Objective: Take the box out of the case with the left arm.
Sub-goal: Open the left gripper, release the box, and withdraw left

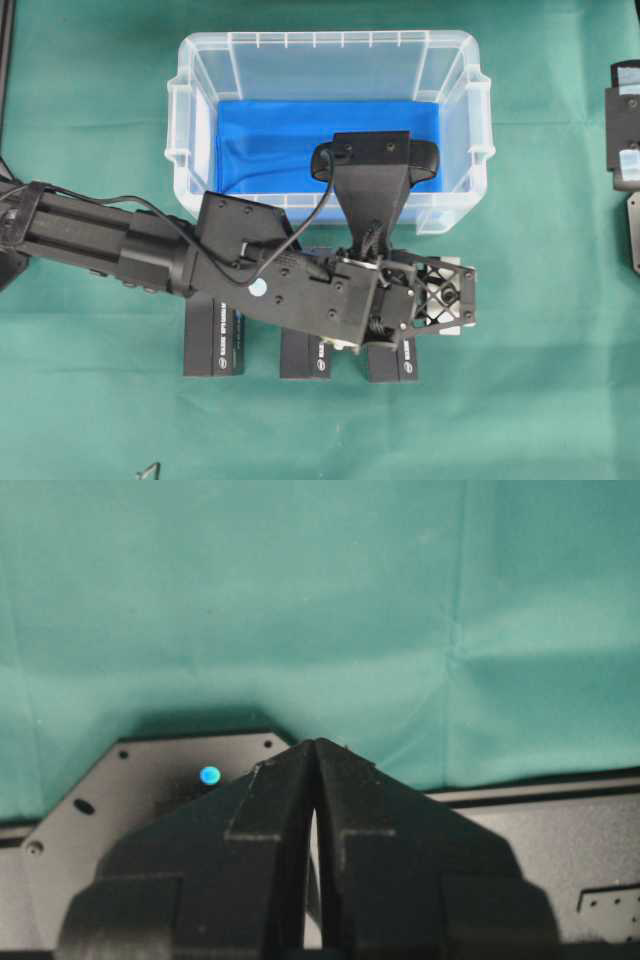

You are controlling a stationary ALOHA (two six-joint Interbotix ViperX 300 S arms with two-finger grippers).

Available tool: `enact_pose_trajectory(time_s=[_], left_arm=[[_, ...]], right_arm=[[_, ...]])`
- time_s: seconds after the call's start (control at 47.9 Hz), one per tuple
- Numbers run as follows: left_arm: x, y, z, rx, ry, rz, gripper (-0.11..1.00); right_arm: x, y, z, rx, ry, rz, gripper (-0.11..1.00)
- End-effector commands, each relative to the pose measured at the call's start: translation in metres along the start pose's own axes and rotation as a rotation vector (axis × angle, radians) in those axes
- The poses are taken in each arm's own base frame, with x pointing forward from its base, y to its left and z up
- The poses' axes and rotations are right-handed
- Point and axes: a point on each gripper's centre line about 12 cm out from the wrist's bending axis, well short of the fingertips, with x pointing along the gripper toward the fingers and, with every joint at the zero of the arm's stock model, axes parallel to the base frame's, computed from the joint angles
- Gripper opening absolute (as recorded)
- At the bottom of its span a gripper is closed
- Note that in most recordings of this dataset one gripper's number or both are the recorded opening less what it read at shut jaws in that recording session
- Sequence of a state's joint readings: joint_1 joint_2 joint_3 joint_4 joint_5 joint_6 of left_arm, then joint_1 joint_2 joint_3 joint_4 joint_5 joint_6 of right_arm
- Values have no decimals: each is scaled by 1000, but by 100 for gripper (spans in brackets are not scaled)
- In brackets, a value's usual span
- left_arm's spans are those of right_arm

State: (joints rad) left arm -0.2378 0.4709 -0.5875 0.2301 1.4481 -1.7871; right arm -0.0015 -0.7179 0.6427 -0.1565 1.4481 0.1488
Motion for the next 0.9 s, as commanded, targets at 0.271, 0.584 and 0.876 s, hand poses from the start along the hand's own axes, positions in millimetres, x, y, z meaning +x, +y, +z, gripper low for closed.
enact_pose_trajectory(time_s=[0.271, 0.584, 0.876], left_arm=[[-44, 32, 3, 24, 0, 8, 81], [-68, 93, 8, 26, 0, 35, 80], [-85, 169, 10, -3, 16, 25, 80]], right_arm=[[-3, 0, 1, 3, -12, 3, 2], [-3, 0, 1, 2, -10, 3, 2], [-3, 0, 1, 3, -12, 3, 2]])
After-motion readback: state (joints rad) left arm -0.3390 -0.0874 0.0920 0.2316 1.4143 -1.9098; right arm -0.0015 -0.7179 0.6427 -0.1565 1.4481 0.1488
